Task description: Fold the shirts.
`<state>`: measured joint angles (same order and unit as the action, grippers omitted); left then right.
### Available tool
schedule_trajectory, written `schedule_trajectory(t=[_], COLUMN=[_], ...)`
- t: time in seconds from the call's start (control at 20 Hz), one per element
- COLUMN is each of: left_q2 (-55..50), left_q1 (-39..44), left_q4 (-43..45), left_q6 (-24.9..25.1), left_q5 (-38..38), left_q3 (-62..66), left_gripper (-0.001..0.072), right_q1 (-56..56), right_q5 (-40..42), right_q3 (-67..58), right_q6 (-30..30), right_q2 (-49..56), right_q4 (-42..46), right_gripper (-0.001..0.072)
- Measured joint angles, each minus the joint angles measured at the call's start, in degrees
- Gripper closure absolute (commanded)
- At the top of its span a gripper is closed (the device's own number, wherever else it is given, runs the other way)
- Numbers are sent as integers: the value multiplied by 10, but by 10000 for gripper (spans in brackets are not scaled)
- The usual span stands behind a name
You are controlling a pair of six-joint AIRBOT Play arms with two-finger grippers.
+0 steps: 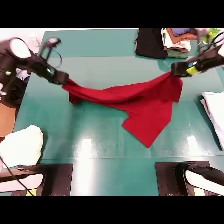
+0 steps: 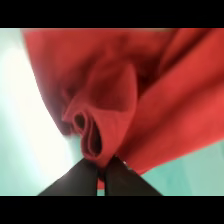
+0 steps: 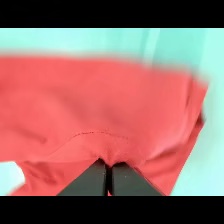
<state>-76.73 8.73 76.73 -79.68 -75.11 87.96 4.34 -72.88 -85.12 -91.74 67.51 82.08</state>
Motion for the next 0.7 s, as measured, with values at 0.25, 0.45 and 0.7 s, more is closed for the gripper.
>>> schedule_trajectory(t=[0.25,0.45,0.7], left_q2=[151,268,338], left_q1=[0,0,0], left_q4=[7,8,9], left_q6=[-6,-8,-9], left_q5=[37,61,91], left_q3=[115,198,232], left_gripper=[679,679,679], right_q1=[2,2,2], right_q5=[34,47,37], right_q3=[-120,-214,-296], right_q6=[0,0,-21], right_q2=[-108,-184,-222], right_q4=[5,5,42], right_gripper=[690,690,690])
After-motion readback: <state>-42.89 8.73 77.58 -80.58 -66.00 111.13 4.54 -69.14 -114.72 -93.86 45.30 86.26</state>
